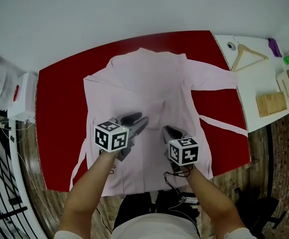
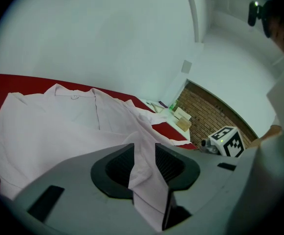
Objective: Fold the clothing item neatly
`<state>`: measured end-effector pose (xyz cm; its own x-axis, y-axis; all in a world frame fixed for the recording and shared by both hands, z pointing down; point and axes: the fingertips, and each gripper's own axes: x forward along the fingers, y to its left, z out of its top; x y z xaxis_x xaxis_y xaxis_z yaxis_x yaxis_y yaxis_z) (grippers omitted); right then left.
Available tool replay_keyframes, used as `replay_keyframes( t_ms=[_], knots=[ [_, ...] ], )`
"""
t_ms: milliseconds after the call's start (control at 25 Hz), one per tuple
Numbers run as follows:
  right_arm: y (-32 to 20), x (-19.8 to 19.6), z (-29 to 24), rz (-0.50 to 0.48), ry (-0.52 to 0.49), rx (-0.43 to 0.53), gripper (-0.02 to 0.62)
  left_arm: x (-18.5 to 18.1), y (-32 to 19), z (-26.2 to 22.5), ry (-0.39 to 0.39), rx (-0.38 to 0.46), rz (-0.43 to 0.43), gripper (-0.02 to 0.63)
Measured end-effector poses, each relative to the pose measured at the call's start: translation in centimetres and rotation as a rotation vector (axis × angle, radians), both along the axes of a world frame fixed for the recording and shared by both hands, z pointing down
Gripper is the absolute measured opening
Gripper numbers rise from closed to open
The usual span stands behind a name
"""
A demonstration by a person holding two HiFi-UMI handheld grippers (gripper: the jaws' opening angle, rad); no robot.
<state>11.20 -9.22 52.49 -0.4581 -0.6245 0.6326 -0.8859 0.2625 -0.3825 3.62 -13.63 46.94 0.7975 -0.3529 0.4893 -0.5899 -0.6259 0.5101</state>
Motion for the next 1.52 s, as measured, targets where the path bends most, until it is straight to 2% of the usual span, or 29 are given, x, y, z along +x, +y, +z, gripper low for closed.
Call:
replay_keyframes(
  t_ms=[120,240,280,440,520,640,840,1040,1160,1280,1400,1520],
  knots=[
    [-1.4,-1.4,-1.2,-0.050,0.052,0.048,0.036,-0.8,0.4,0.7,-0.020,-0.004,0.033,0.123],
    [-2.1,-2.7,-0.5,-0.116,0.158,0.062,0.049,-1.5,0.4,1.9,-0.026,-0.028,0.045,0.123],
    [-2.2,-2.9,0.1,-0.133,0.191,0.054,0.070,-1.7,0.4,2.3,-0.027,-0.035,0.050,0.123],
    [-2.2,-3.1,2.5,-0.140,0.256,-0.036,0.075,-2.4,0.4,3.5,-0.030,-0.060,0.065,0.123],
    [-2.2,-3.0,2.6,-0.112,0.244,-0.072,0.074,-2.5,0.4,3.6,-0.023,-0.070,0.069,0.123],
    [-1.6,-2.7,1.6,-0.060,0.204,-0.075,0.037,-2.4,0.9,3.6,-0.014,-0.075,0.091,0.123],
    [0.5,-1.8,1.8,0.043,0.155,-0.104,0.037,-2.0,1.3,3.5,-0.004,-0.078,0.123,0.123],
    [0.6,-1.6,1.4,0.052,0.150,-0.085,0.038,-1.5,2.1,3.0,0.025,-0.080,0.156,0.123],
    [0.1,-0.3,-0.2,0.071,0.140,-0.047,0.040,-1.3,2.5,2.0,0.048,-0.056,0.165,0.122],
    [-0.7,2.1,-1.9,0.068,0.159,-0.007,0.040,-1.2,2.2,0.2,0.047,0.011,0.158,0.089],
    [-1.4,5.8,-2.7,0.051,0.211,0.023,0.040,-0.6,1.4,-1.6,0.029,0.095,0.150,0.031],
    [-2.1,10.6,-2.8,0.060,0.263,0.027,0.040,0.7,0.5,-3.1,0.030,0.135,0.130,0.020]
  ],
)
